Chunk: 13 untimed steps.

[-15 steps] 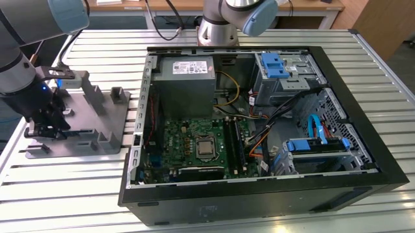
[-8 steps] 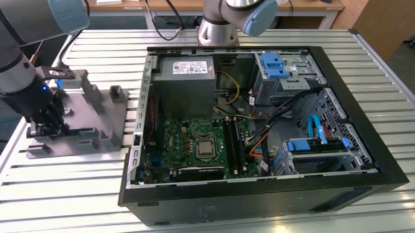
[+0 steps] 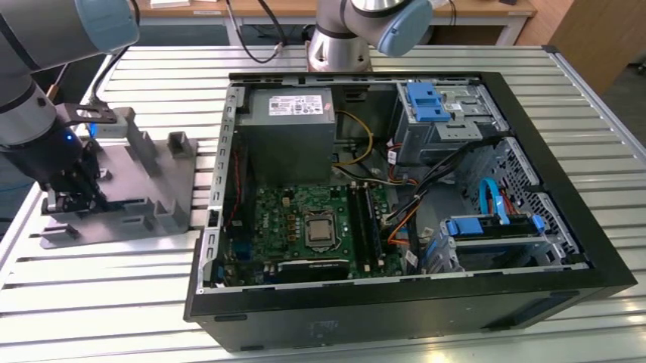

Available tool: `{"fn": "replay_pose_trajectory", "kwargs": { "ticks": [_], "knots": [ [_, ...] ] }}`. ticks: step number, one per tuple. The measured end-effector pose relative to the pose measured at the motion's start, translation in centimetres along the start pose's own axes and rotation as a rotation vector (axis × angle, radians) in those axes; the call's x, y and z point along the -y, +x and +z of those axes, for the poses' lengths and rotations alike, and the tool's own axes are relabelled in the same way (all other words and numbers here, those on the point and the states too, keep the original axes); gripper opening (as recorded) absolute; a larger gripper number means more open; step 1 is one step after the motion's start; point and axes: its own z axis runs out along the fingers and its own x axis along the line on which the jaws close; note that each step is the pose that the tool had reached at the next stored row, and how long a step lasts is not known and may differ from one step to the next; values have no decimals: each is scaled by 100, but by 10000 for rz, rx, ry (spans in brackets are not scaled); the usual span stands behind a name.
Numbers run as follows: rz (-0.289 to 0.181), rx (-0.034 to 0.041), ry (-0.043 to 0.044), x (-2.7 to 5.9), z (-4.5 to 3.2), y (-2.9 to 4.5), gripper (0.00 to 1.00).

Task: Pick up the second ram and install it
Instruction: 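Pick up the second ram and move it above second insertion slot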

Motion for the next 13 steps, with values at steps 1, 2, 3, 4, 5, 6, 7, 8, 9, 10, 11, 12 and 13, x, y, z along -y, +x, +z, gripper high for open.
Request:
{"fn": "replay_pose_trajectory", "kwargs": {
  "ticks": [1, 2, 3, 4, 5, 6, 7, 8, 9, 10, 11, 12, 13],
  "knots": [
    [-1, 0, 0, 0, 0, 0, 14],
    [0, 0, 0, 0, 1, 0, 14],
    [0, 0, 0, 0, 1, 0, 14],
    [0, 0, 0, 1, 1, 0, 14],
    [0, 0, 0, 1, 2, 0, 14],
    [-1, 0, 0, 1, 2, 0, 14],
    [0, 0, 0, 1, 2, 0, 14],
    [-1, 0, 0, 1, 3, 0, 14],
    [0, 0, 0, 1, 3, 0, 14],
    [-1, 0, 1, 2, 1, 0, 14],
    [-1, 3, 5, 2, -9, 0, 14],
    [-1, 11, 4, 2, -36, 0, 14],
    [-2, 27, 2, 2, -73, 1, 14]
  ]
}}
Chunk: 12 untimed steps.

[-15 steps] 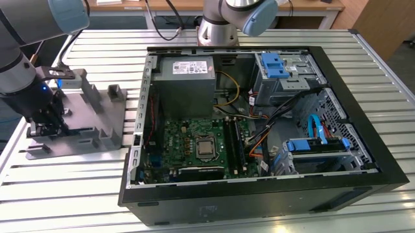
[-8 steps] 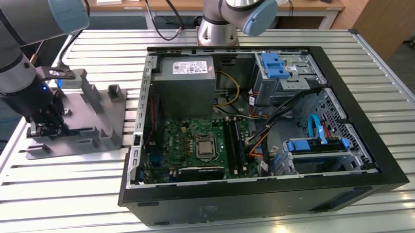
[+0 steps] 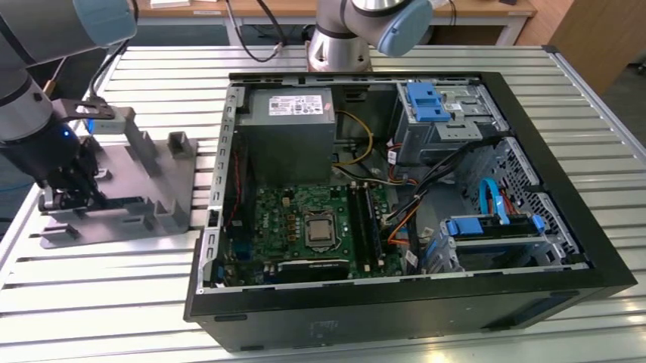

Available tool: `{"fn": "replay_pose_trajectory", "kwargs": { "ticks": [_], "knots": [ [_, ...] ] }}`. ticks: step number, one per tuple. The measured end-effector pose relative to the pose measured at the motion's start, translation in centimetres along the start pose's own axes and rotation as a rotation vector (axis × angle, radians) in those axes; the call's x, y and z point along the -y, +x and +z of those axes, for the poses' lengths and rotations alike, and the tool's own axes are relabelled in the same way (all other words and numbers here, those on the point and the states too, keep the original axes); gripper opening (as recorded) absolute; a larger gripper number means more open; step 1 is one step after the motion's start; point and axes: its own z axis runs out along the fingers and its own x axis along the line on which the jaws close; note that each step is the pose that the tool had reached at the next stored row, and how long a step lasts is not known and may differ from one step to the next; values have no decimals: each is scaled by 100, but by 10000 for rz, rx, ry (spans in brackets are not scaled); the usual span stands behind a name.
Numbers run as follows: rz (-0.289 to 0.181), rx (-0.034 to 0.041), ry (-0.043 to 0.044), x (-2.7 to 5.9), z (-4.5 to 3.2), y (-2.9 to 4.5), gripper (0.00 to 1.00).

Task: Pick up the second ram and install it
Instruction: 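Pick up the second ram and move it above second insertion slot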

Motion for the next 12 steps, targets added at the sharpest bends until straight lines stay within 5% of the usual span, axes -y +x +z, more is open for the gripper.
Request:
{"fn": "replay_pose_trajectory", "kwargs": {
  "ticks": [5, 12],
  "knots": [
    [1, 67, 4, -1, -170, -1, 14],
    [1, 128, 5, -2, -303, -1, 14]
  ]
}}
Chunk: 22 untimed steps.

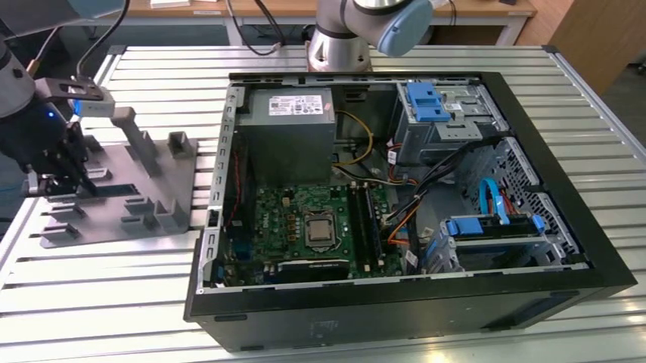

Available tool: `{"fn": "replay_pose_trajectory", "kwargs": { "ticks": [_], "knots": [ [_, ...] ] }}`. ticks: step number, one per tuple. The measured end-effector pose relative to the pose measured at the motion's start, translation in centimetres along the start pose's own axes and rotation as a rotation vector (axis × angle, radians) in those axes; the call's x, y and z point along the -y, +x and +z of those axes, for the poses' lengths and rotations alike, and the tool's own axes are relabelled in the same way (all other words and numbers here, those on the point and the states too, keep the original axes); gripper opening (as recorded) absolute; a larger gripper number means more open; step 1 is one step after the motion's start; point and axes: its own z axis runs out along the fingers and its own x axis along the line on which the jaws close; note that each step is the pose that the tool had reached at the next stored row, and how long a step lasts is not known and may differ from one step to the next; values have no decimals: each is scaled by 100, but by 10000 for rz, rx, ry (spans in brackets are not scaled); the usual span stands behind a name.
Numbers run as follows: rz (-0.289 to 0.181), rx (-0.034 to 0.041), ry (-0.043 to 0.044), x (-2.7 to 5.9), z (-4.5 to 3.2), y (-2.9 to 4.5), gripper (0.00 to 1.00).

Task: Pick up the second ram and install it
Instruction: 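Pick up the second ram and move it above second insertion slot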

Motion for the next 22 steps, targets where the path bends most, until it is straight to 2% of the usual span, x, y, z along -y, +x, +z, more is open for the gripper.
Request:
{"fn": "replay_pose_trajectory", "kwargs": {
  "ticks": [5, 22],
  "knots": [
    [-1, 34, 2, 0, -76, -1, 14],
    [-1, 137, 7, -1, -231, -3, 14]
  ]
}}
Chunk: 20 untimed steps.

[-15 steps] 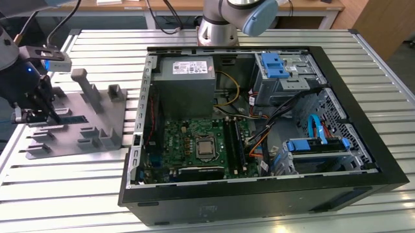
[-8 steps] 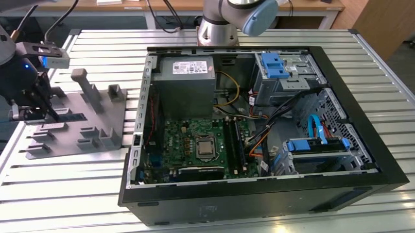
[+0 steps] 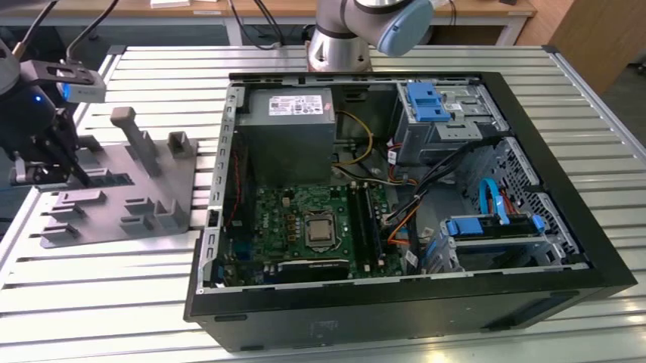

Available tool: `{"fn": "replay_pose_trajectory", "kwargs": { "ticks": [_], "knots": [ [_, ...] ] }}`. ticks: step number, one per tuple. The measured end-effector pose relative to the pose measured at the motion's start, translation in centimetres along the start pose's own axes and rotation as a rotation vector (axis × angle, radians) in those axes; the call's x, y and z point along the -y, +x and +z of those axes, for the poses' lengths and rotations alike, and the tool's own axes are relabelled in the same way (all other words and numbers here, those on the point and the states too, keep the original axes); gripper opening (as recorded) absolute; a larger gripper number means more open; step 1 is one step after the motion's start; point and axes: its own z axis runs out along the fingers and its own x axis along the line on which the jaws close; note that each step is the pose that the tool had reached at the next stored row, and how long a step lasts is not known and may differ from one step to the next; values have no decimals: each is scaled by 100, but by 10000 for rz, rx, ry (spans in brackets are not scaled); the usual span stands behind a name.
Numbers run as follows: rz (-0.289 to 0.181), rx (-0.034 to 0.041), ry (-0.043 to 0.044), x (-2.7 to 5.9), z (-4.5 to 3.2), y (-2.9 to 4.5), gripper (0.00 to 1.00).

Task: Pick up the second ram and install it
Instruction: 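Pick up the second ram and move it above second insertion slot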

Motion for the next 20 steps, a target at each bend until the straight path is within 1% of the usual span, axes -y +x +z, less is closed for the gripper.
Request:
{"fn": "replay_pose_trajectory", "kwargs": {
  "ticks": [20],
  "knots": [
    [0, 47, 3, -1, -191, -5, 14]
  ]
}}
